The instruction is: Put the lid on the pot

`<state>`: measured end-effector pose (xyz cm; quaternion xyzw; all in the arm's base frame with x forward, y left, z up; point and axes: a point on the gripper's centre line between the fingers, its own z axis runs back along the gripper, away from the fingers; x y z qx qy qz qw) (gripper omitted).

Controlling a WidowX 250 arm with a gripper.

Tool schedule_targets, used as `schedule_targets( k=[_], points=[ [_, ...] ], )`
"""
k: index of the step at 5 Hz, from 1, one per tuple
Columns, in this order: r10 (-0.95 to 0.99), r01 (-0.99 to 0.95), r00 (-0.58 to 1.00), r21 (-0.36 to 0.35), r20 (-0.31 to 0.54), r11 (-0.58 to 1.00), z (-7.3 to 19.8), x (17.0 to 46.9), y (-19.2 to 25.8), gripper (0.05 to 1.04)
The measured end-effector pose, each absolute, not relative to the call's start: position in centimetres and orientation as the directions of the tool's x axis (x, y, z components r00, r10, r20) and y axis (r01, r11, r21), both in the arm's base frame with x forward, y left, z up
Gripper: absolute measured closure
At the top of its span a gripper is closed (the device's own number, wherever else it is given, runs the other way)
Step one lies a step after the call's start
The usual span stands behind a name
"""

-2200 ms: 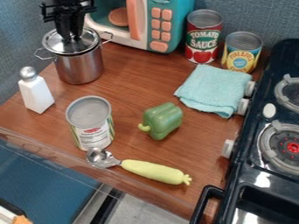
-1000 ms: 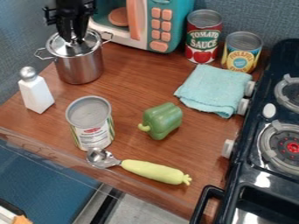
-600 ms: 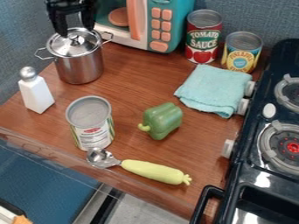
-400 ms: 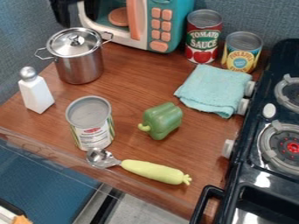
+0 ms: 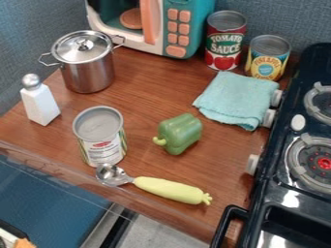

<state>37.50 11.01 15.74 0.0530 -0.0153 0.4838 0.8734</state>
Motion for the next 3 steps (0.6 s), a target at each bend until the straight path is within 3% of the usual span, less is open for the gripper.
schedule_targets(
  k=[1, 3],
  points=[
    [0.788, -0.790, 0.613, 0.055, 0.058, 0.611, 15.9, 36.0, 7.6, 0.083],
    [0.664, -0.667, 0.741, 0.000, 0.102, 0.745, 17.3, 34.8, 3.8, 0.083]
  ],
)
